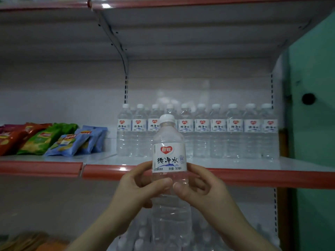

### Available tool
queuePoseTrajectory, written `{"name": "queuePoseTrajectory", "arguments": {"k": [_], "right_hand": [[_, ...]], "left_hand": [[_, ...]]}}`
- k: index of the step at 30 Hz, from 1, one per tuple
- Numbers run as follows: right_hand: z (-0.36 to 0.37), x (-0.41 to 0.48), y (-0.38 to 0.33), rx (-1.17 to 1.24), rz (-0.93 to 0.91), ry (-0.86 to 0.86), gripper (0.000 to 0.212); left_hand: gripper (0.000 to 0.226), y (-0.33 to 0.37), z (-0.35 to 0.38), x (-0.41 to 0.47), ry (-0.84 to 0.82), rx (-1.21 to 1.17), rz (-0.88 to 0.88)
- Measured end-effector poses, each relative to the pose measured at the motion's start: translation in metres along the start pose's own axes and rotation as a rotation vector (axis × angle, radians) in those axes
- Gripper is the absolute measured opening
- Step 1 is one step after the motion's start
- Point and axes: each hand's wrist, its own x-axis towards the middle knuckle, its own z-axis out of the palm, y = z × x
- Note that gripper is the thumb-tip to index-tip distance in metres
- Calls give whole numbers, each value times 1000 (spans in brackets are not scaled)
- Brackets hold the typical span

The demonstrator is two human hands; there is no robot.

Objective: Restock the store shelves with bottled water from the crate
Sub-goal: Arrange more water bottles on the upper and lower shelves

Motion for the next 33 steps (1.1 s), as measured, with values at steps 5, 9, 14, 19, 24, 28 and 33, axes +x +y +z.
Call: {"name": "queuePoseTrajectory", "arguments": {"k": [5, 9, 14, 19, 24, 28, 33], "right_hand": [[-6, 8, -7, -91, 20, -45, 78], [-2, 22, -18, -104, 27, -32, 67], [9, 58, -39, -117, 12, -6, 55], [27, 104, -48, -127, -21, 23, 53], [49, 148, -32, -172, -4, -4, 44], [66, 184, -13, -250, 54, -85, 43], [92, 221, 10, -376, 139, -176, 52]], "left_hand": [[59, 4, 6, 13, 27, -14, 9], [64, 16, 1, 24, 37, 2, 25], [58, 36, -14, 52, 49, 19, 49], [53, 46, -48, 90, -50, 81, 112], [55, 44, -88, 118, -249, 180, 36], [62, 30, -115, 143, -240, 286, 4], [68, 7, -153, 168, -252, 422, -55]]}}
